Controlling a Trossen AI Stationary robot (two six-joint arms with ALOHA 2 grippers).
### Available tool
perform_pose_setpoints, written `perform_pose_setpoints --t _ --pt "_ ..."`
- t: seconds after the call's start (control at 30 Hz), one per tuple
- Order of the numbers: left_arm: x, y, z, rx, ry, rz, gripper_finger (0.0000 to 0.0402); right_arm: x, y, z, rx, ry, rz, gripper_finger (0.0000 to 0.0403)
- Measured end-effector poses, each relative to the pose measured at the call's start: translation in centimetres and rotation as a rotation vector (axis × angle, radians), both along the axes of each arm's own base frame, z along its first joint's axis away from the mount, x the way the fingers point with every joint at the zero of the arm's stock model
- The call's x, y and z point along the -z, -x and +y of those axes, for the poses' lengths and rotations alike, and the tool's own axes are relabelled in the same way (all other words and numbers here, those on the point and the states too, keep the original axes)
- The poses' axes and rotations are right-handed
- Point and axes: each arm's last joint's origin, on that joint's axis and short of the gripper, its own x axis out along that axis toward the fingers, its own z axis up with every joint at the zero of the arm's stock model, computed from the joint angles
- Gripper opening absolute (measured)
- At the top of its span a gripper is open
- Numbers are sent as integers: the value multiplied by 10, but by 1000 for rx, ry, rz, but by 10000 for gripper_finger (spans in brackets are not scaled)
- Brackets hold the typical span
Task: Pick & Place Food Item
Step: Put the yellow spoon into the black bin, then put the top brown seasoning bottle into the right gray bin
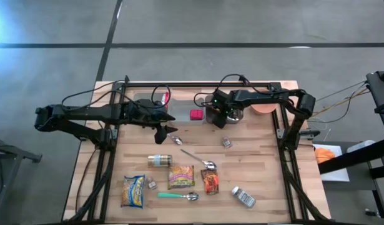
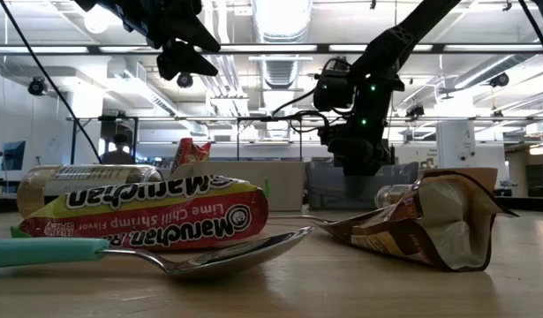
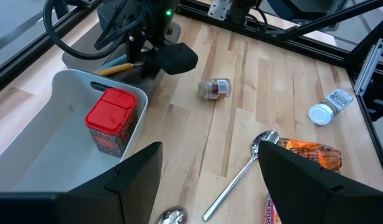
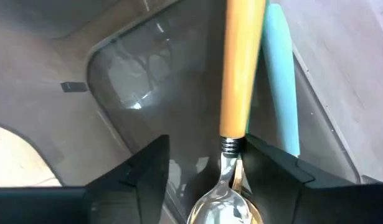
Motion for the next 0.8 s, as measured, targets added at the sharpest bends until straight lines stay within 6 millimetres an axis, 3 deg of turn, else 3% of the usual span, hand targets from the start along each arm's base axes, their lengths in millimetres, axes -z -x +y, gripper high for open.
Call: perform_pose_setpoints --t 0.37,0.8 --pt "0 0 0 0 0 0 270 0 0 0 7 -2 0 246" --pt "0 0 0 -1 2 1 270 0 2 1 20 -7 13 249"
